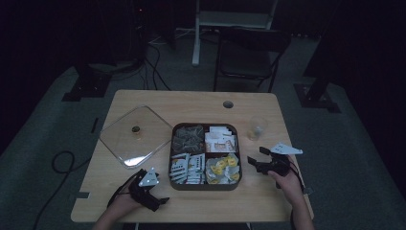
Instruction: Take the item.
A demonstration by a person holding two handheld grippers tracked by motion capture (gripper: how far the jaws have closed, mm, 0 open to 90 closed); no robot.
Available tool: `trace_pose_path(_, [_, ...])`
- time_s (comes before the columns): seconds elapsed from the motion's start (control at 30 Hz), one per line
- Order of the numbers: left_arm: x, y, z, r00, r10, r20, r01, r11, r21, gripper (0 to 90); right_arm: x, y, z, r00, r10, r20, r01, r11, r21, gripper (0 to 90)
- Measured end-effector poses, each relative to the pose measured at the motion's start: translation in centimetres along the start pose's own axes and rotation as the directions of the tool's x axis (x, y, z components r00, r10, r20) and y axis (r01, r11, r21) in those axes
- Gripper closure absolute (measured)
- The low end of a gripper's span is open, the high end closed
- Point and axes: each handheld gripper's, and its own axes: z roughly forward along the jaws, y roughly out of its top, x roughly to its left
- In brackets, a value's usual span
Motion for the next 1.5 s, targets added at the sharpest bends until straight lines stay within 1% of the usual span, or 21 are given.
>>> trace_pose_path(0.13, [0.0, 0.0, 0.0, 1.0, 0.0, 0.0, 0.0, 1.0, 0.0, 0.4, 0.1, -0.8, 0.0, 0.9998, -0.011, -0.018, 0.011, 1.0, 0.021, 22.1])
trace_pose_path(0.23, [0.0, 0.0, 0.0, 1.0, 0.0, 0.0, 0.0, 1.0, 0.0, 0.4, 0.3, -1.4, 0.0, 0.9994, -0.009, -0.034, 0.01, 0.999, 0.031, 22.1])
trace_pose_path(0.3, [0.0, 0.0, 0.0, 1.0, 0.0, 0.0, 0.0, 1.0, 0.0, 0.4, 0.3, -1.7, 0.1, 0.9991, -0.011, -0.04, 0.013, 0.999, 0.049, 22.0])
trace_pose_path(0.43, [0.0, 0.0, 0.0, 1.0, 0.0, 0.0, 0.0, 1.0, 0.0, 0.4, 0.4, -2.3, 0.2, 0.9983, -0.007, -0.057, 0.011, 0.997, 0.08, 22.0])
trace_pose_path(0.5, [0.0, 0.0, 0.0, 1.0, 0.0, 0.0, 0.0, 1.0, 0.0, 0.4, 0.4, -2.5, 0.3, 0.9975, 0.0, -0.071, 0.006, 0.996, 0.083, 22.6])
trace_pose_path(0.7, [0.0, 0.0, 0.0, 1.0, 0.0, 0.0, 0.0, 1.0, 0.0, 0.4, 0.9, -2.6, 0.5, 0.9961, -0.033, -0.081, 0.043, 0.991, 0.124, 22.7])
trace_pose_path(0.83, [0.0, 0.0, 0.0, 1.0, 0.0, 0.0, 0.0, 1.0, 0.0, 0.4, 1.2, -2.6, 0.7, 0.9942, -0.055, -0.092, 0.069, 0.984, 0.161, 22.6])
trace_pose_path(0.9, [0.0, 0.0, 0.0, 1.0, 0.0, 0.0, 0.0, 1.0, 0.0, 0.4, 1.3, -2.6, 0.8, 0.9927, -0.059, -0.105, 0.077, 0.981, 0.176, 22.7])
trace_pose_path(0.97, [0.0, 0.0, 0.0, 1.0, 0.0, 0.0, 0.0, 1.0, 0.0, 0.4, 1.4, -2.6, 0.9, 0.9916, -0.07, -0.109, 0.09, 0.978, 0.187, 22.6])
trace_pose_path(1.1, [0.0, 0.0, 0.0, 1.0, 0.0, 0.0, 0.0, 1.0, 0.0, 0.4, 1.7, -2.6, 1.3, 0.989, -0.098, -0.111, 0.121, 0.967, 0.223, 21.8])
trace_pose_path(1.2, [0.0, 0.0, 0.0, 1.0, 0.0, 0.0, 0.0, 1.0, 0.0, 0.4, 1.8, -2.5, 1.4, 0.9885, -0.102, -0.112, 0.125, 0.966, 0.226, 21.1])
trace_pose_path(1.27, [0.0, 0.0, 0.0, 1.0, 0.0, 0.0, 0.0, 1.0, 0.0, 0.4, 2.0, -2.5, 1.5, 0.987, -0.114, -0.113, 0.138, 0.964, 0.229, 20.1])
trace_pose_path(1.33, [0.0, 0.0, 0.0, 1.0, 0.0, 0.0, 0.0, 1.0, 0.0, 0.4, 2.1, -2.5, 1.5, 0.9849, -0.135, -0.109, 0.157, 0.96, 0.232, 19.4])
trace_pose_path(1.37, [0.0, 0.0, 0.0, 1.0, 0.0, 0.0, 0.0, 1.0, 0.0, 0.4, 2.3, -2.5, 1.5, 0.9827, -0.153, -0.104, 0.174, 0.955, 0.238, 18.9])
trace_pose_path(1.43, [0.0, 0.0, 0.0, 1.0, 0.0, -0.001, 0.0, 1.0, 0.0, 0.4, 2.6, -2.6, 1.7, 0.9732, -0.208, -0.099, 0.226, 0.942, 0.248, 17.4])
trace_pose_path(1.5, [0.0, 0.0, 0.0, 1.0, 0.0, -0.001, 0.0, 1.0, 0.0, 0.4, 2.6, -2.5, 1.7, 0.9748, -0.203, -0.092, 0.22, 0.942, 0.252, 15.8])
